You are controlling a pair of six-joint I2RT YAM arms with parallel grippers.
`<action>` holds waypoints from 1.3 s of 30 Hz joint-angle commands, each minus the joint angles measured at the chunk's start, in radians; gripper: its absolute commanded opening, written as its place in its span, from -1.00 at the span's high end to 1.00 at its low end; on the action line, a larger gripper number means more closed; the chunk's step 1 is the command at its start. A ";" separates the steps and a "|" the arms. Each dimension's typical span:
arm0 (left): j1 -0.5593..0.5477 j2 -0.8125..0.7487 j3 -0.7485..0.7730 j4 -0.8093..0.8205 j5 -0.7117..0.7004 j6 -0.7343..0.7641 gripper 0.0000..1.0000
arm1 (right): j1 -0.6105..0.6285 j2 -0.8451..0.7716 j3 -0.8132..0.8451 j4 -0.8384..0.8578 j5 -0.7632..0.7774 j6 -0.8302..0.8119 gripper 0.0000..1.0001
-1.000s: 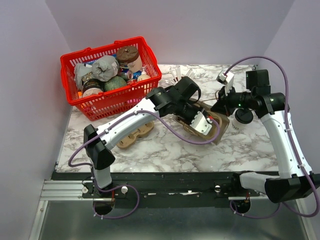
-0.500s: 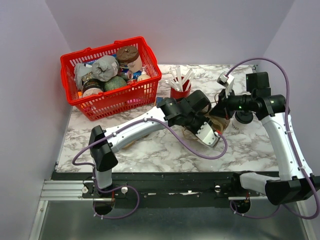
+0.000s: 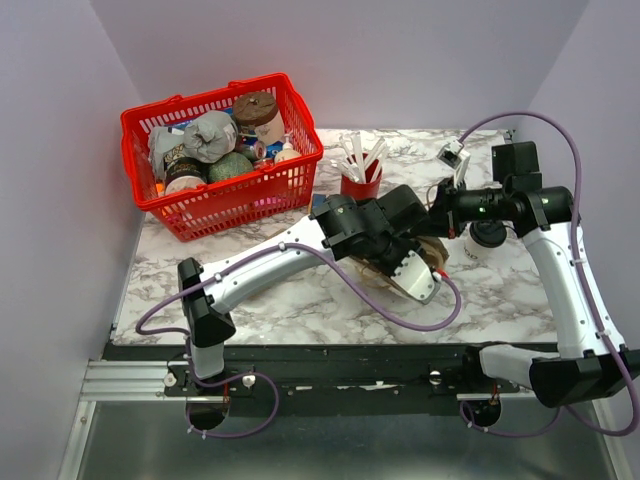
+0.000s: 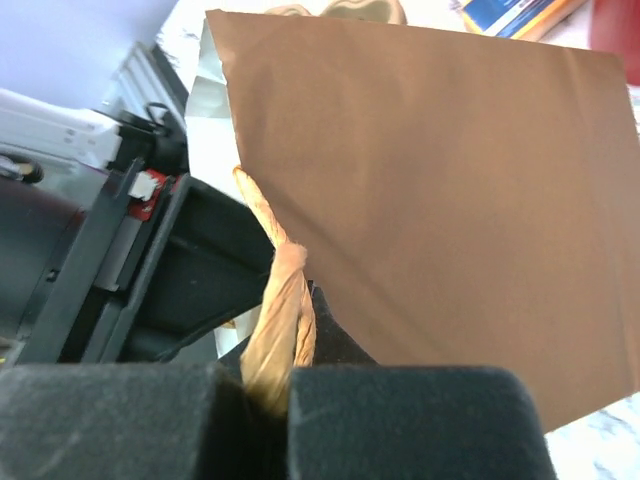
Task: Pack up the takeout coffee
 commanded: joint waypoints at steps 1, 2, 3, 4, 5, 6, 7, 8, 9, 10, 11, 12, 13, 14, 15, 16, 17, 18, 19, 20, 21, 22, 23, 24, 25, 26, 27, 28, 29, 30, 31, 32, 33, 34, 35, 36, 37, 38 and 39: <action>0.006 0.056 0.171 -0.168 0.055 -0.032 1.00 | 0.006 0.064 0.059 -0.045 -0.053 0.074 0.99; 0.016 0.082 0.211 -0.203 0.067 -0.034 1.00 | 0.006 0.079 0.070 -0.045 -0.026 0.064 0.99; 0.021 0.104 0.274 -0.252 0.093 -0.037 1.00 | 0.005 0.091 0.092 -0.045 -0.009 0.054 0.99; 0.025 0.137 0.297 -0.270 0.104 -0.037 1.00 | 0.005 0.125 0.102 -0.042 0.014 0.051 0.99; 0.032 0.144 0.307 -0.273 0.112 -0.038 1.00 | 0.006 0.140 0.112 -0.040 0.036 0.051 0.99; 0.044 0.148 0.301 -0.261 0.118 -0.035 1.00 | 0.002 0.159 0.134 -0.042 0.032 0.042 0.99; 0.050 0.147 0.293 -0.250 0.120 -0.031 1.00 | -0.001 0.183 0.145 -0.043 0.019 0.036 0.99; 0.056 0.145 0.285 -0.238 0.117 -0.026 1.00 | -0.001 0.196 0.156 -0.043 0.010 0.031 0.99; 0.065 0.145 0.267 -0.218 0.112 -0.021 1.00 | -0.001 0.206 0.162 -0.045 0.007 0.022 0.99; 0.068 0.148 0.259 -0.213 0.091 -0.011 1.00 | -0.003 0.211 0.171 -0.045 0.008 0.018 0.99; 0.070 0.154 0.256 -0.211 0.077 -0.003 1.00 | -0.003 0.226 0.173 -0.047 0.012 0.014 0.99; 0.073 0.160 0.259 -0.211 0.066 0.000 1.00 | -0.001 0.229 0.175 -0.051 0.013 0.004 0.99; 0.073 0.173 0.262 -0.213 0.052 0.003 1.00 | -0.003 0.234 0.175 -0.056 0.015 -0.001 0.99; 0.075 0.179 0.267 -0.214 0.037 0.012 1.00 | -0.003 0.239 0.176 -0.057 0.022 -0.006 0.99; 0.078 0.179 0.268 -0.208 0.028 0.012 1.00 | -0.003 0.242 0.173 -0.062 0.025 -0.018 0.99; 0.078 0.180 0.265 -0.205 0.017 0.011 1.00 | -0.003 0.243 0.173 -0.063 0.031 -0.024 0.99; 0.081 0.180 0.261 -0.201 -0.006 0.012 1.00 | -0.001 0.246 0.170 -0.066 0.039 -0.027 0.99; 0.081 0.180 0.249 -0.195 -0.023 0.011 1.00 | -0.001 0.252 0.170 -0.070 0.041 -0.039 0.99; 0.081 0.184 0.241 -0.190 -0.038 0.009 1.00 | -0.003 0.255 0.168 -0.074 0.044 -0.041 0.99; 0.081 0.184 0.230 -0.182 -0.057 0.006 1.00 | -0.004 0.259 0.170 -0.077 0.036 -0.041 0.99; 0.081 0.187 0.210 -0.176 -0.087 0.008 1.00 | -0.004 0.262 0.173 -0.079 0.027 -0.036 0.99; 0.082 0.191 0.201 -0.176 -0.115 0.009 1.00 | -0.009 0.262 0.178 -0.082 0.018 -0.030 0.99; 0.081 0.191 0.201 -0.176 -0.123 0.006 1.00 | -0.012 0.260 0.182 -0.085 -0.002 -0.023 0.99; 0.084 0.191 0.212 -0.176 -0.123 -0.013 1.00 | -0.021 0.259 0.184 -0.086 -0.010 -0.015 0.99; 0.085 0.190 0.218 -0.181 -0.120 -0.024 1.00 | -0.027 0.256 0.179 -0.092 -0.010 -0.016 0.99; 0.088 0.190 0.221 -0.182 -0.115 -0.030 1.00 | -0.030 0.254 0.173 -0.091 -0.008 -0.019 0.99; 0.101 0.187 0.230 -0.185 -0.106 -0.037 1.00 | -0.038 0.255 0.161 -0.091 -0.001 -0.032 0.99; 0.107 0.181 0.232 -0.187 -0.097 -0.046 1.00 | -0.038 0.259 0.156 -0.091 0.004 -0.036 0.99; 0.113 0.179 0.229 -0.182 -0.075 -0.046 1.00 | -0.041 0.263 0.152 -0.091 0.004 -0.038 0.99; 0.118 0.177 0.220 -0.178 -0.075 -0.046 1.00 | -0.044 0.263 0.150 -0.091 0.004 -0.041 0.99; 0.119 0.180 0.219 -0.176 -0.074 -0.044 1.00 | -0.043 0.263 0.150 -0.091 0.005 -0.044 0.99; 0.119 0.180 0.222 -0.176 -0.072 -0.043 1.00 | -0.043 0.263 0.152 -0.091 0.007 -0.044 0.99; 0.119 0.180 0.224 -0.169 -0.071 -0.041 1.00 | -0.043 0.266 0.152 -0.091 0.013 -0.047 0.99; 0.119 0.177 0.227 -0.156 -0.072 -0.041 1.00 | -0.044 0.265 0.155 -0.093 0.016 -0.048 0.99; 0.121 0.174 0.233 -0.158 -0.068 -0.041 1.00 | -0.044 0.265 0.155 -0.093 0.016 -0.050 0.99; 0.125 0.173 0.239 -0.162 -0.065 -0.040 1.00 | -0.046 0.265 0.155 -0.094 0.018 -0.056 0.99; 0.133 0.165 0.242 -0.164 -0.063 -0.040 1.00 | -0.047 0.263 0.152 -0.096 0.018 -0.058 0.99; 0.139 0.159 0.242 -0.164 -0.048 -0.046 1.00 | -0.046 0.263 0.142 -0.094 0.019 -0.061 0.99; 0.142 0.151 0.241 -0.167 -0.039 -0.046 1.00 | -0.049 0.263 0.138 -0.094 0.021 -0.061 0.99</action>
